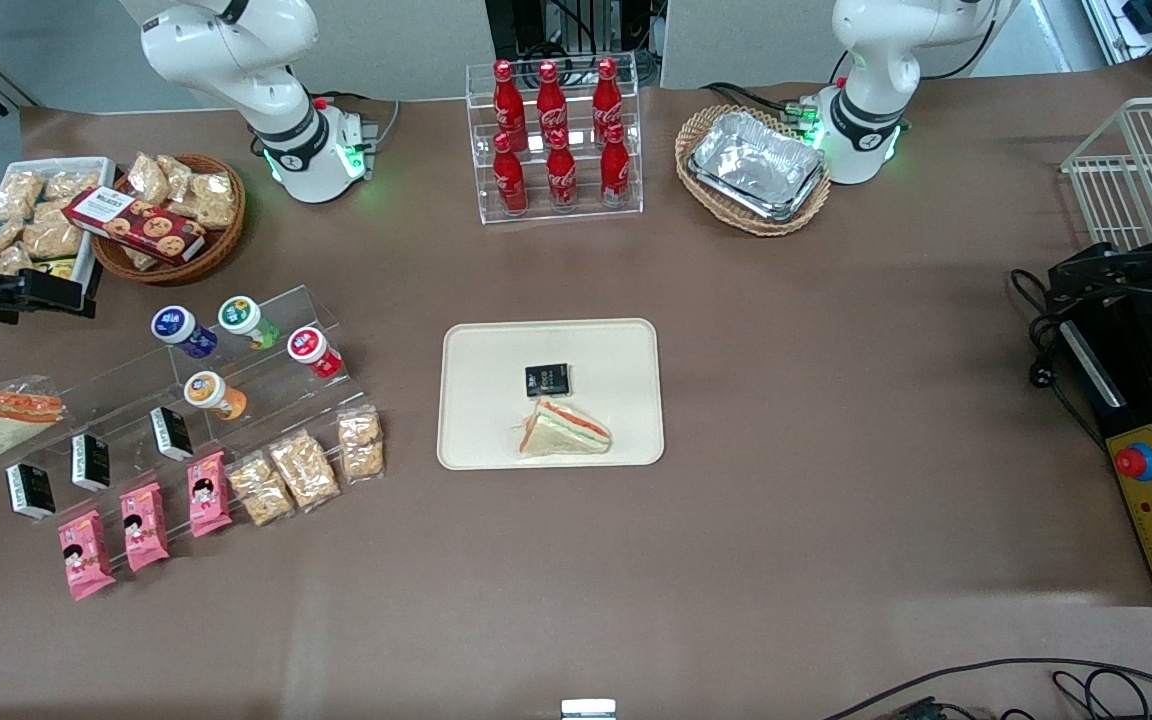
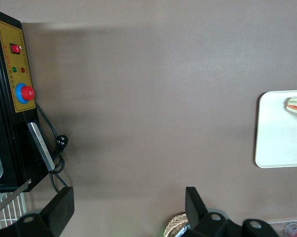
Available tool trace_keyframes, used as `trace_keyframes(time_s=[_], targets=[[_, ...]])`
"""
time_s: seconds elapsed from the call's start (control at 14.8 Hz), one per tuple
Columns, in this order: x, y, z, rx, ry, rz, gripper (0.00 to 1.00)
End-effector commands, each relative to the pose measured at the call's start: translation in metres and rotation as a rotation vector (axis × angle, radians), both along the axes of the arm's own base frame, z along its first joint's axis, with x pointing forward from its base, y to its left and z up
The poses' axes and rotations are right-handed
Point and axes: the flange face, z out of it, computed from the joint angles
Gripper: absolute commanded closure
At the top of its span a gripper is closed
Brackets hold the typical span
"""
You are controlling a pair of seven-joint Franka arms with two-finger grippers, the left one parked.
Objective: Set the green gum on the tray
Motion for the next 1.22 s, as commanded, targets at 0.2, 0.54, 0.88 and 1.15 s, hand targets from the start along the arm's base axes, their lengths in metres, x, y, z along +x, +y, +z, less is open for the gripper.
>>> trace_keyframes(time_s=[0.2,0.54,0.88,1.15], targets=[[-0.047,0.002,0.004,0.053,0.018,0.026,0.0],[-0.076,0.05,-0.007,0.021,-0.019,0.008,0.0],[-0.113,0.067,-0.052,0.037,-0.103,0.006,0.0],[-0.114,0.072,-0.109,0.012,-0.132,0.004,0.0]])
